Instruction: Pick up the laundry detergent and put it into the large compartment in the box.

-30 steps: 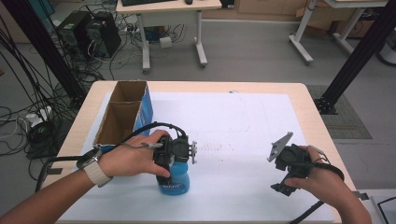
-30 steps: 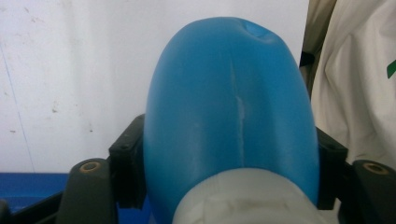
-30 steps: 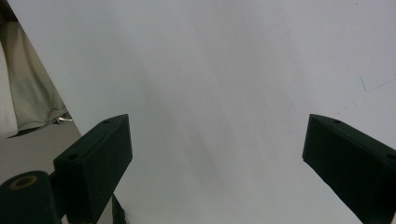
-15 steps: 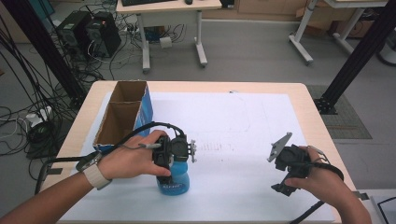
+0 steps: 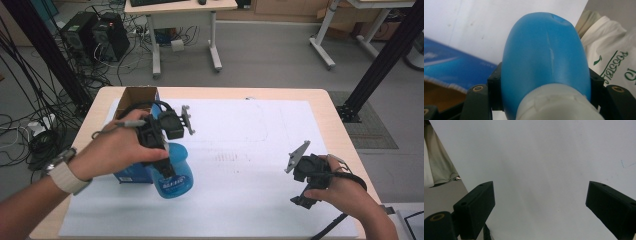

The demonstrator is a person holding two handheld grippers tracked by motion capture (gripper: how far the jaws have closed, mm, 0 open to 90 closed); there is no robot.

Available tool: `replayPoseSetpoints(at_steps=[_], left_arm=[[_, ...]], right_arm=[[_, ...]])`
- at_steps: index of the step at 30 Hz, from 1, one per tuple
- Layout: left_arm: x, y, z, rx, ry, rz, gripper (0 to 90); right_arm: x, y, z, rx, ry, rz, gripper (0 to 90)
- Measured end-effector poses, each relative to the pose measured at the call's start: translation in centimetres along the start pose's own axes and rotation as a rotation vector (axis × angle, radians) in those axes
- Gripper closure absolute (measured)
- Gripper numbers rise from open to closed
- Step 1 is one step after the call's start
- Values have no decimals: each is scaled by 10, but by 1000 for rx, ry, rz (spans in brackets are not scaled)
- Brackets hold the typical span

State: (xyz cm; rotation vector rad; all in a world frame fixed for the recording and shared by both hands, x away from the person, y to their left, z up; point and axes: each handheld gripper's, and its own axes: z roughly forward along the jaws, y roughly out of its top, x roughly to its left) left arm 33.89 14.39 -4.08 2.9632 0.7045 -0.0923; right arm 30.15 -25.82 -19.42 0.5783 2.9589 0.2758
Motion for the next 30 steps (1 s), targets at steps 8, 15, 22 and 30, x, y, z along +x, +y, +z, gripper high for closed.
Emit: replayPoseSetpoints(at_steps=[8,15,22,30], left_arm=[[14,-20,-48,-24,26,-131,378],[26,-49,-80,-84,36,-234,378],[38,-70,-108,-137,15,-308,378],[58,-83,-118,-137,20,-492,379]], right_arm=[[-5,7,-1,14,8,-17,86],[-9,10,-2,15,12,-29,87],[-10,12,-3,9,8,-37,87],[-12,11,-5,0,3,-43,86]])
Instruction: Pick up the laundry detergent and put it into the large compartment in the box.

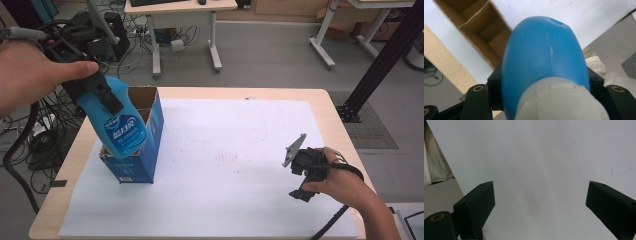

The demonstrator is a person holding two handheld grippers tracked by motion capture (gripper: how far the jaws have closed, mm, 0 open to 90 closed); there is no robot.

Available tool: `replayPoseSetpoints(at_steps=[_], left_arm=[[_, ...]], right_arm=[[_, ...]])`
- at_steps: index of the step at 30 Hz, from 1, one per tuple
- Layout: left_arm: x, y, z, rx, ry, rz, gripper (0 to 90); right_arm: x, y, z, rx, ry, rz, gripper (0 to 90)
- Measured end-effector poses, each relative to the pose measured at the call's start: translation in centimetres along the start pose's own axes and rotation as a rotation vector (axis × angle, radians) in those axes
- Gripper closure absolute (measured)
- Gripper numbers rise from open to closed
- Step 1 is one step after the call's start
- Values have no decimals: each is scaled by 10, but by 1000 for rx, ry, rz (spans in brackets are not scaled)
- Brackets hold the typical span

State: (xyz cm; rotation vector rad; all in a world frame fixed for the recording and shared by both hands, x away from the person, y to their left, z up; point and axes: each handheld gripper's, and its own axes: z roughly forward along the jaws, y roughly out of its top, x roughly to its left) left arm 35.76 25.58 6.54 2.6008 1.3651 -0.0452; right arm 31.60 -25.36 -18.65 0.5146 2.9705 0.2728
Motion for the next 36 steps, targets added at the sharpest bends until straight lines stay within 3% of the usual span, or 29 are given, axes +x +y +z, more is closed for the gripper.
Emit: replayPoseSetpoints(at_steps=[4,5,7,12,19,36], left_arm=[[9,2,0,5,32,-83,378],[9,2,0,5,32,-83,378],[17,5,4,8,62,-141,378],[28,12,15,17,84,-200,378],[42,12,23,-1,70,-242,378],[48,19,62,1,81,-294,378]], right_arm=[[-1,0,0,0,2,-2,87],[-1,0,0,0,2,-2,87],[-3,1,0,7,8,-4,86],[-4,6,1,25,17,-9,86],[-4,3,0,14,12,-11,86],[-3,0,-2,2,3,-7,83]])
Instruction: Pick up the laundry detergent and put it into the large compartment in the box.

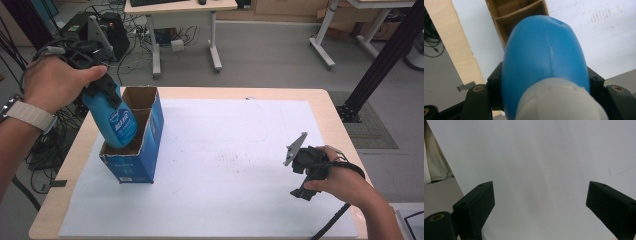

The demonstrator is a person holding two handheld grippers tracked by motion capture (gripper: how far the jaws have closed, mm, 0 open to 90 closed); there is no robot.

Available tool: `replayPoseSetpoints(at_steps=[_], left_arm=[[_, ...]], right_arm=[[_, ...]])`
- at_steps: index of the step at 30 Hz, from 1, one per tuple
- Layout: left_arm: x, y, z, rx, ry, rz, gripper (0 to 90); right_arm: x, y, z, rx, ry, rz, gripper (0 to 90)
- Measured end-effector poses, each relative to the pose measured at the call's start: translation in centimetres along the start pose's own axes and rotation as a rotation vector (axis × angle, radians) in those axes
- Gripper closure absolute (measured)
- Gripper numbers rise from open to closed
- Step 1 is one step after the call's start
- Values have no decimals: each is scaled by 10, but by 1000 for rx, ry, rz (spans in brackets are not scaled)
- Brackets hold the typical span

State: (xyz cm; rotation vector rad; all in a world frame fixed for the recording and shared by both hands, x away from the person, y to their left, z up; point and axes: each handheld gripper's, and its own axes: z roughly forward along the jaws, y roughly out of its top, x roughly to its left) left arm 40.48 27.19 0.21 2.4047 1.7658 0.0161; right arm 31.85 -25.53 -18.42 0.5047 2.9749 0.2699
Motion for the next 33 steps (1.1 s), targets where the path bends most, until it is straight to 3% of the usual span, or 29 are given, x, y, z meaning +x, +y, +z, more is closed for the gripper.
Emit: replayPoseSetpoints(at_steps=[17,33], left_arm=[[4,6,65,19,3,-29,378],[-2,6,104,29,25,-30,377]], right_arm=[[-1,3,7,3,10,-6,82],[-1,2,10,2,16,1,80]])
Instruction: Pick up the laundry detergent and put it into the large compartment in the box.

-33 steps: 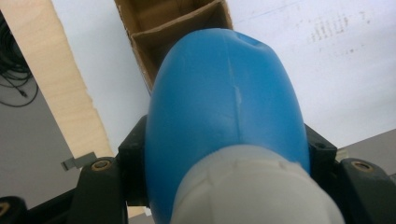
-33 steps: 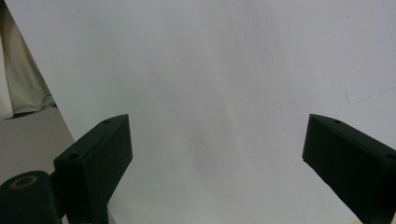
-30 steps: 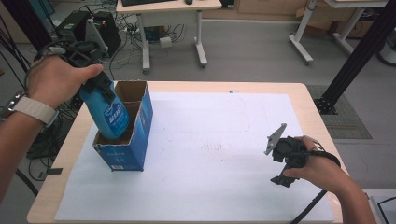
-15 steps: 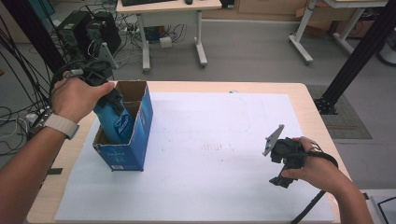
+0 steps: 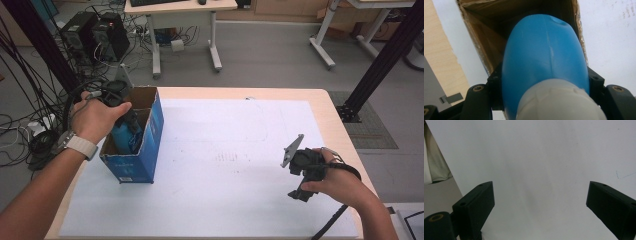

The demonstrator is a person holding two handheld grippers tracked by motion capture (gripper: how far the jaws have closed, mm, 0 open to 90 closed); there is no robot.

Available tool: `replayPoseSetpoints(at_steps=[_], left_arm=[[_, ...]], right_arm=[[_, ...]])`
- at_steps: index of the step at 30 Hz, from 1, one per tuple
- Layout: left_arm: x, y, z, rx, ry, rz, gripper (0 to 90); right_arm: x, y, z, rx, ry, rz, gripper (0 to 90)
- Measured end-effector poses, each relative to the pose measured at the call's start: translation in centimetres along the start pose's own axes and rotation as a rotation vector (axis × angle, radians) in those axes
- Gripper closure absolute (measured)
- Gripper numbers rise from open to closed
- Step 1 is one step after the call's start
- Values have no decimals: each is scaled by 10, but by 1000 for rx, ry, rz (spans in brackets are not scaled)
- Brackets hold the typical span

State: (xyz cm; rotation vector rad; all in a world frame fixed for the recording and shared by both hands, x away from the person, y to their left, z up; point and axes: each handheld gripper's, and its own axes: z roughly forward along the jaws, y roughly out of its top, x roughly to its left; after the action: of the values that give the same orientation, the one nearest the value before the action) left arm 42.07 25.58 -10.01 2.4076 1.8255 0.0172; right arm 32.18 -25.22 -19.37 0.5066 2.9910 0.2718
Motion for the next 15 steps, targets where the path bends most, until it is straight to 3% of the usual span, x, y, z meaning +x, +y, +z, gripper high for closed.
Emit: replayPoseSetpoints(at_steps=[4,8,15], left_arm=[[2,-1,7,2,-7,4,377],[-5,0,13,4,19,18,377],[2,-1,26,11,1,3,377]], right_arm=[[0,-1,0,-2,0,-1,81],[-1,-1,1,-2,2,0,81],[0,-3,2,-3,5,6,80]])
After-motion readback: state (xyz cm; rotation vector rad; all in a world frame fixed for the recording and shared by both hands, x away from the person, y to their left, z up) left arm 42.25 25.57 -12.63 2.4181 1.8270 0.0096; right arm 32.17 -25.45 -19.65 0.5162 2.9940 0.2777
